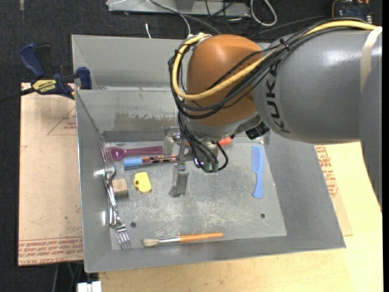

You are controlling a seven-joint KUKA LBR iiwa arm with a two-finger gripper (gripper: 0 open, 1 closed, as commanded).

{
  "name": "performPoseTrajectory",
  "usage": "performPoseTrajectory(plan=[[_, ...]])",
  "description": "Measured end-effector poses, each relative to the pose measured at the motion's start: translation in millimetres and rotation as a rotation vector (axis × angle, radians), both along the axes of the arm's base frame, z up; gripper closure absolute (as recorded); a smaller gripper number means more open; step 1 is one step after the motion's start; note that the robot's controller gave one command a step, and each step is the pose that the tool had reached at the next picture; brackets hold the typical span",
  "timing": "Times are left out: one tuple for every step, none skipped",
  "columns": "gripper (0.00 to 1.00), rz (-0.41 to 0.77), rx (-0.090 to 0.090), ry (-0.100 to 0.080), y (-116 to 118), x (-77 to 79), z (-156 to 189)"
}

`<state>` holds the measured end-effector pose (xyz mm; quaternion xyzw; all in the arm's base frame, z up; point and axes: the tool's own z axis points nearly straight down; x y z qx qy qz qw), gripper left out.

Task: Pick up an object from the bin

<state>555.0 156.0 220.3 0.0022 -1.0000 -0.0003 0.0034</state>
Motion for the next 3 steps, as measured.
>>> performPoseTrajectory(plan=[[0.00,-0.005,0.001,-0.007,-1.1,1.8,4.2],[0.00,0.018,0.003,-0.014,-11.2,72.0,-133.2],[0.00,-0.093,0.009,-0.029,-3.0,81.1,-55.5]])
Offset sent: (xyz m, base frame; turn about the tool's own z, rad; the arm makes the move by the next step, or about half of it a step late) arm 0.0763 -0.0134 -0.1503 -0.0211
